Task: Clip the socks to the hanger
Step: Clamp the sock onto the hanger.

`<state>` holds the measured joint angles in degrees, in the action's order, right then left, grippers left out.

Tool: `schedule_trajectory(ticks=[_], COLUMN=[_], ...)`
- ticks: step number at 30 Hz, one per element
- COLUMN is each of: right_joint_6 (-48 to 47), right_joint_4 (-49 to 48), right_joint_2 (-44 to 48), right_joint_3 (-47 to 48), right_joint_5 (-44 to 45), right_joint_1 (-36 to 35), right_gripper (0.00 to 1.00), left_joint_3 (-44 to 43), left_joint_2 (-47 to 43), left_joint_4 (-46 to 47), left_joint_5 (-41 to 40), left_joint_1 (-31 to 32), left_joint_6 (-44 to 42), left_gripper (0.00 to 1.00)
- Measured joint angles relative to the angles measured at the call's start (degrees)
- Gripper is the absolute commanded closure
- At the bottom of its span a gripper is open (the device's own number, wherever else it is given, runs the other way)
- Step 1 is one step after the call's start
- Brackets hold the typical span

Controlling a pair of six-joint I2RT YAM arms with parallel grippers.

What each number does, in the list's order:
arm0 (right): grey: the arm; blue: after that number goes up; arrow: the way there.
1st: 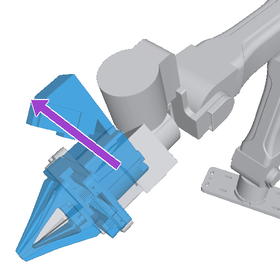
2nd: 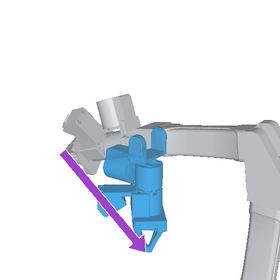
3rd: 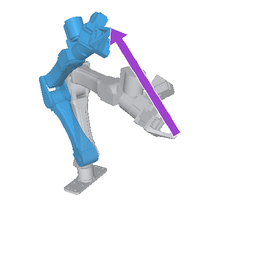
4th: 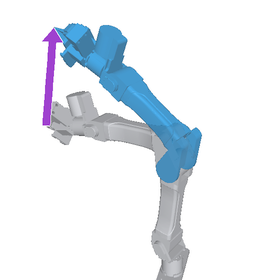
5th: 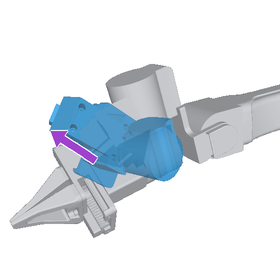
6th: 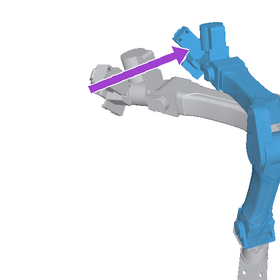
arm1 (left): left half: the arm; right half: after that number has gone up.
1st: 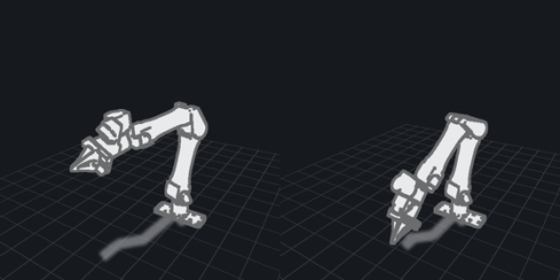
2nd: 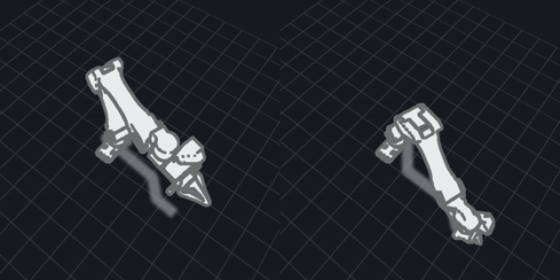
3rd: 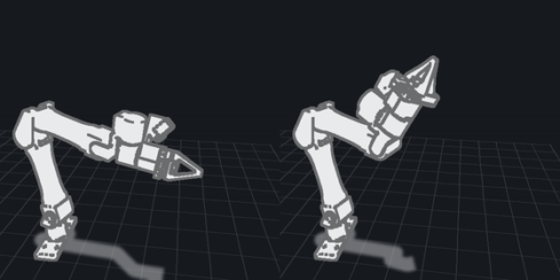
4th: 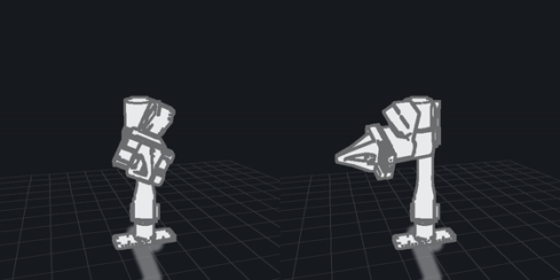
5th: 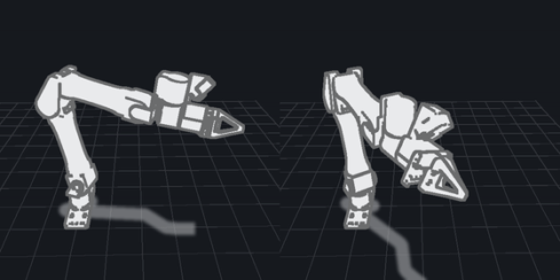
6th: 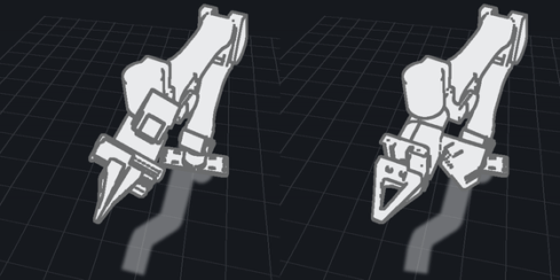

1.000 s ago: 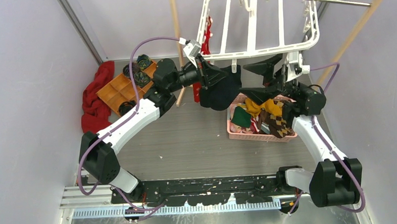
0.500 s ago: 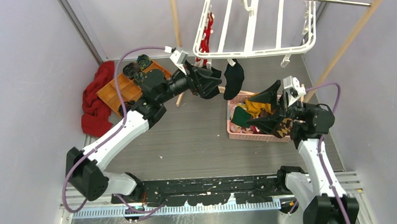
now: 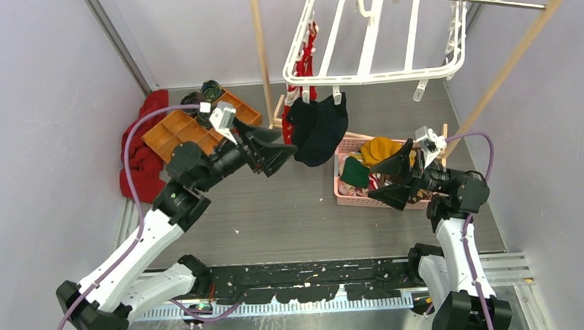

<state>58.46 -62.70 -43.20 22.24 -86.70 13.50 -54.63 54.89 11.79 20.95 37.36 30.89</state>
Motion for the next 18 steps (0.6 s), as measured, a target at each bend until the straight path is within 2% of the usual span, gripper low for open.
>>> schedule_trajectory(ticks=[4, 7, 9, 11, 14, 18], right_joint_6=[1.57, 0.35, -3.43, -13.73, -30.82, -43.87], right_joint_4=[1.49, 10.43, 22.77, 45.07, 72.13, 90.07], right_joint_2=[0.07, -0.39, -0.70, -1.88, -3.67, 1.46], right_joint_3=[-0.20, 1.18, 4.50, 11.85, 21.99, 23.96], right_joint_5=[0.02, 1.07, 3.65, 8.39, 18.21, 31.71], right_joint_1=[0.94, 1.33, 1.44, 1.49, 1.51, 1.66], right_gripper=[0.00, 0.00, 0.00, 0.00, 0.00, 0.00], left_joint_3=[5.03, 9.05, 10.29, 11.87, 13.18, 15.26], left_joint_2=[-6.25, -10.08, -11.23, -12.72, -14.29, -16.39], left_joint_4=[-2.71, -4.48, -5.44, -6.69, -8.02, -8.50], left_joint_5=[-1.38, -2.82, -3.50, -4.52, -5.77, -7.98], left_joint_1=[0.00, 0.00, 0.00, 0.00, 0.00, 0.00], left_joint_6=[1.97, 4.07, 4.92, 5.99, 7.50, 10.05], left_gripper=[0.11, 0.08, 0.05, 0.04, 0.02, 0.00])
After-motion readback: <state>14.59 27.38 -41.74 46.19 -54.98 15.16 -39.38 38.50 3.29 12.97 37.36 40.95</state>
